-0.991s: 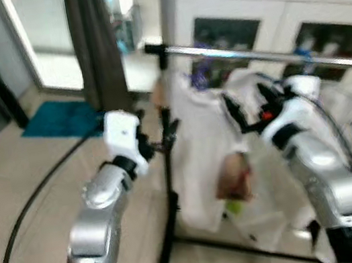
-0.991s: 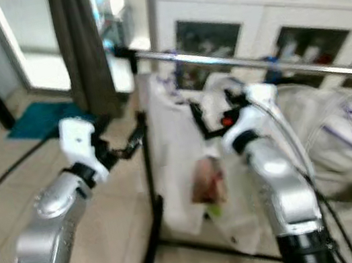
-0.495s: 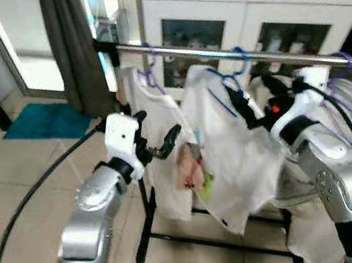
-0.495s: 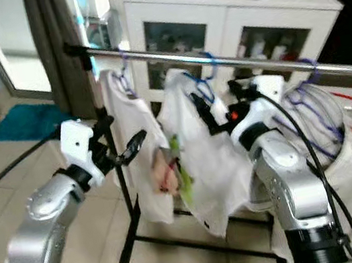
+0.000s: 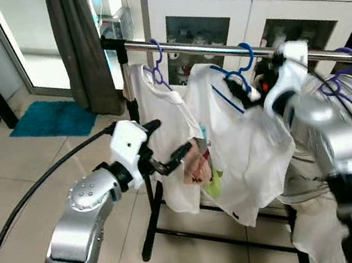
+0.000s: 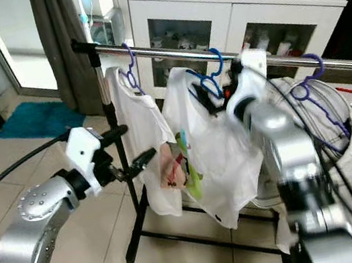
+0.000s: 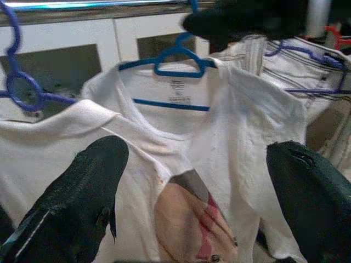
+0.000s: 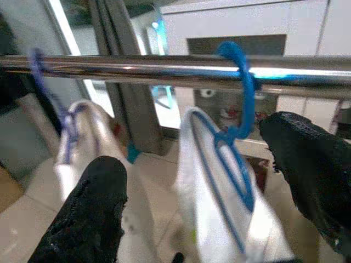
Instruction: Hang hanger
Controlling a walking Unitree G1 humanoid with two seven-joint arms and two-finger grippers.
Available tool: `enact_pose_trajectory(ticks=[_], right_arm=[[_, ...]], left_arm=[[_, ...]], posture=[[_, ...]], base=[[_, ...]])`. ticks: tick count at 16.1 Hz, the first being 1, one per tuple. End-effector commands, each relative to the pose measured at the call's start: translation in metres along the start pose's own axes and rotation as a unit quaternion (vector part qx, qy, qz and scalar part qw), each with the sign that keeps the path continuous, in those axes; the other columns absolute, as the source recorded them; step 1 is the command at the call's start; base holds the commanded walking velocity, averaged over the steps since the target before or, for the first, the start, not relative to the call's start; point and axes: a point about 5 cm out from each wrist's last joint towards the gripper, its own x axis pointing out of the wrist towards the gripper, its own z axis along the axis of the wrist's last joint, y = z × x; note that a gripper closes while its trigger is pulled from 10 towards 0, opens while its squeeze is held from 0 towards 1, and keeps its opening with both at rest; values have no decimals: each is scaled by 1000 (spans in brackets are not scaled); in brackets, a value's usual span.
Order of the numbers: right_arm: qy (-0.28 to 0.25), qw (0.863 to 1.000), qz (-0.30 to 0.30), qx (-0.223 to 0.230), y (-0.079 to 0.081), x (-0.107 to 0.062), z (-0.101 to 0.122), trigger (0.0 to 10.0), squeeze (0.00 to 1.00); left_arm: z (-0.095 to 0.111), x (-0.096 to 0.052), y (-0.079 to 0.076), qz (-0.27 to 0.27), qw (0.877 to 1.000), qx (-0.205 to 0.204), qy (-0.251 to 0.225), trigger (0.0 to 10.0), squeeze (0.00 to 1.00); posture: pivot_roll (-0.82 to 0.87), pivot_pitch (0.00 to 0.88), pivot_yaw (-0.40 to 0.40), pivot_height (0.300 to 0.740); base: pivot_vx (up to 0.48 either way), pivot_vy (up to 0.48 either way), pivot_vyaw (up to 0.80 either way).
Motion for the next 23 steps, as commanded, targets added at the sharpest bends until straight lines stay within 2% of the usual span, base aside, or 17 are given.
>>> enact_pose_trajectory(ticks=[1,3,6,10,11,12,13,16,20,22,23], right_arm=[[11,1000,-21,-4,-11,2,-1,10000,0],[32,999,-22,-9,-15,9,-5,10000,0],[66,998,18,-5,-9,20,-11,10000,0],[82,996,13,16,-10,29,-15,10000,0],[90,996,20,21,-8,31,-17,6784,0],[101,994,28,32,-6,33,-20,4196,0],[108,993,32,35,-5,33,-22,3333,0],[124,991,29,42,-6,37,-27,2235,0],[120,991,25,49,-6,40,-23,1882,0],[110,993,12,49,-10,43,-19,2784,0],[104,993,10,45,-11,43,-16,3725,0]], left_arm=[[6,4,-4,-16,1000,6,-9,10000,0],[6,3,-3,-17,1000,6,-8,10000,0],[7,4,-4,-26,1000,3,-10,10000,0],[6,5,-5,-29,1000,4,-10,10000,0],[6,4,-6,-30,999,3,-9,10000,0],[5,3,-7,-32,999,3,-8,10000,0],[5,3,-7,-33,999,3,-8,10000,0],[5,3,-8,-34,999,4,-7,10000,0],[5,2,-8,-34,999,4,-6,10000,0],[5,2,-8,-35,999,5,-6,10000,0],[5,2,-8,-36,999,5,-6,10000,0]], posture=[[-27,0,-88,740],[-24,0,-92,740],[-26,0,-92,740],[-24,0,-98,740],[-23,0,-100,740],[-20,0,-103,740],[-20,0,-103,740],[-16,0,-109,740],[-11,0,-114,740],[-13,0,-111,740],[-13,0,-111,740]], base=[[0,0,0],[0,0,0],[0,0,0],[0,0,0],[0,0,0],[0,0,0],[0,0,0],[0,0,0],[0,0,0],[0,0,0],[0,0,0]])
